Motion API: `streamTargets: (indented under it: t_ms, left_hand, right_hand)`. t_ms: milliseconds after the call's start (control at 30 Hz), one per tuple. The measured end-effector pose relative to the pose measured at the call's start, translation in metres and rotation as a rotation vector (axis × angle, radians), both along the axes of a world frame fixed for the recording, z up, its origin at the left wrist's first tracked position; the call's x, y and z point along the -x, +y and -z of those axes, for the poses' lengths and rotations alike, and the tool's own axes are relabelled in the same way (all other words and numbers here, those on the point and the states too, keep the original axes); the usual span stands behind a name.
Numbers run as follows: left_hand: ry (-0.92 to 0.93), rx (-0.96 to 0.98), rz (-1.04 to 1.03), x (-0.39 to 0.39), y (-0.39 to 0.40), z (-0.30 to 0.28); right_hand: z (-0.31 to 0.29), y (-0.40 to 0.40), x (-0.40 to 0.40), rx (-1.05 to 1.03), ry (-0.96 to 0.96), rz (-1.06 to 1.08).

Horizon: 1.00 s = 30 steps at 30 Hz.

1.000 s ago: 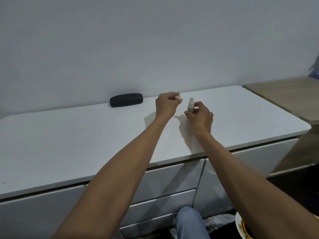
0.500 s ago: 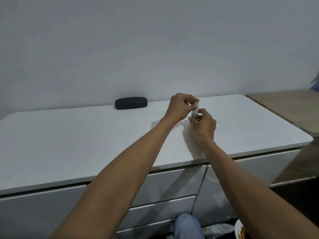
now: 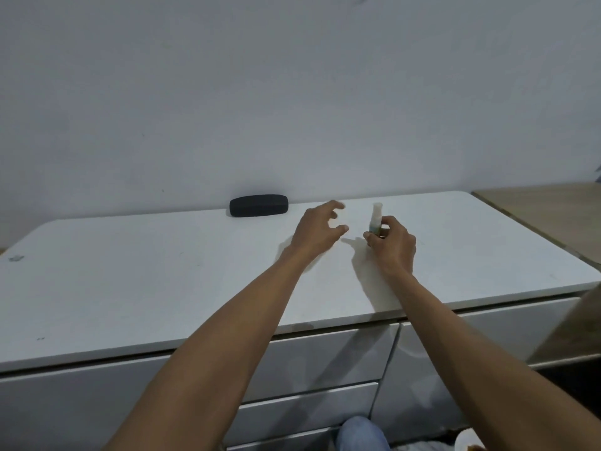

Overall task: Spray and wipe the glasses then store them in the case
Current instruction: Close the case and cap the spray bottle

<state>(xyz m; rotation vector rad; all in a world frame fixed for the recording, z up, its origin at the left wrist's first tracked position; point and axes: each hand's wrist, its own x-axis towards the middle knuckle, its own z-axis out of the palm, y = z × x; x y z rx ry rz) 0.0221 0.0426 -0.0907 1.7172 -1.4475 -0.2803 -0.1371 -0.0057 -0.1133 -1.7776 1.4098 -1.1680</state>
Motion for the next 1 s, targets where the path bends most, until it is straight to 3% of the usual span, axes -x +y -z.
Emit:
streamTargets:
  t_ms: [300,433,733,1000]
  left_hand:
    - [-0.337,-0.18,-0.397,-0.085,0.034,0.032]
    - [-0.393,-0.312,-0.537,-0.102,0.025,0.045]
    - [-0.482,-0.523,-0.514,-0.107,0.01,0.052]
    - [-0.467,-0.541,-0.491,-0.108,0.009,0.051]
  right_hand:
    - [-0.009,-0.004,-0.056,0.005,-0.063,-0.124]
    - [-0.007,-0.016,-0.097,-0.002,-0.051,-0.18]
    - [-0.001,-0.06,-0.168,0.022,-0.038,-0.172]
    - [0.002,-0.093,-0.2,0.049,0.023,-0.197]
